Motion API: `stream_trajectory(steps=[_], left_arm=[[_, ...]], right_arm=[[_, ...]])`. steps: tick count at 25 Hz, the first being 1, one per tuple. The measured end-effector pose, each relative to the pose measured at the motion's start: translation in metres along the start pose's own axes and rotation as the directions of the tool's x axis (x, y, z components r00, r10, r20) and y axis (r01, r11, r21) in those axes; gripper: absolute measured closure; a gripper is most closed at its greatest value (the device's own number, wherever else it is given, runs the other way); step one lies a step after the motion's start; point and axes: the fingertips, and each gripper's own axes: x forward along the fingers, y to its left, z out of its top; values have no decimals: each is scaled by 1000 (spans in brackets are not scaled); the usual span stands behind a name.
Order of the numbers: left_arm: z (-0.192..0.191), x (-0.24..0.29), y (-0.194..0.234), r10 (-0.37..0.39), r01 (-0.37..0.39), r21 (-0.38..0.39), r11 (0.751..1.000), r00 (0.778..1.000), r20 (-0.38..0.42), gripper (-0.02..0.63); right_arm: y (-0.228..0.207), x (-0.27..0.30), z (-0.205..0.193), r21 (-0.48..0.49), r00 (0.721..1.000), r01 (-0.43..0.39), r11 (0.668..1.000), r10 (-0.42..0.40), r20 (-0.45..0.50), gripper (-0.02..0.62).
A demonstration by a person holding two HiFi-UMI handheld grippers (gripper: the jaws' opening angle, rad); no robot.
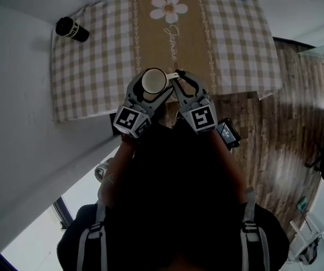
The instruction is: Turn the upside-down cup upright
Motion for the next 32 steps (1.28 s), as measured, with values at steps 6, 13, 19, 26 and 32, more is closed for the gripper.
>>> stream_trajectory(steps=[6, 13, 19, 26, 32], left_arm=[[-17, 6, -7, 6, -5, 20, 1000, 998, -66, 202], [-29, 12, -6, 23, -22, 10, 1000, 991, -131, 201], [-18, -3, -12, -38, 54, 97, 994, 987, -157, 201], [-27, -24, -26, -80, 191, 335, 923, 945, -318, 256], [-33, -12, -37, -147, 225, 195, 955, 926, -348, 355]], right_arm=[[-12, -1, -1, 59, 999, 26, 998, -25, -20, 563], [-20, 1, -2, -13, 996, 78, 997, -79, -39, 569], [-26, 1, 1, -19, 992, 121, 992, -122, -34, 569], [-36, -1, 0, -215, 981, 161, 963, -181, -74, 569], [-27, 2, -4, -311, 974, 154, 938, -197, -111, 569]])
